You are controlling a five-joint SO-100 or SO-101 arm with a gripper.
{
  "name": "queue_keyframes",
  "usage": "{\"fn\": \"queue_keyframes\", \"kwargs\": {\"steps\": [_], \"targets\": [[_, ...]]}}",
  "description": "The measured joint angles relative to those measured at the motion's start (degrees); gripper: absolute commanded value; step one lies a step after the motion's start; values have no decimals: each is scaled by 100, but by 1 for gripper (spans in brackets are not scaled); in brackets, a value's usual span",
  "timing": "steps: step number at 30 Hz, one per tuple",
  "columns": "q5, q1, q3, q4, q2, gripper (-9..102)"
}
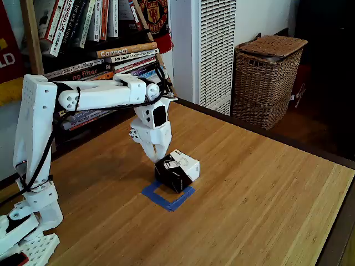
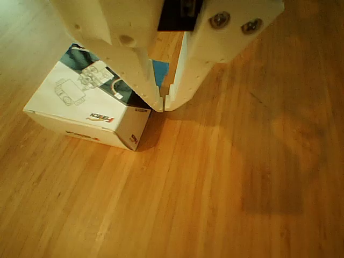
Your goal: Push the box on top of the target
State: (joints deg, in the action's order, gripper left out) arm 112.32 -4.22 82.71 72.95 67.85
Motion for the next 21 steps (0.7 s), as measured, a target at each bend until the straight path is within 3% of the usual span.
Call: {"fn": "queue_keyframes", "kwargs": {"steps": [14,21], "targets": [[44,-132,97,88,352,0],[-571,229,79,-79,624,0]]}}
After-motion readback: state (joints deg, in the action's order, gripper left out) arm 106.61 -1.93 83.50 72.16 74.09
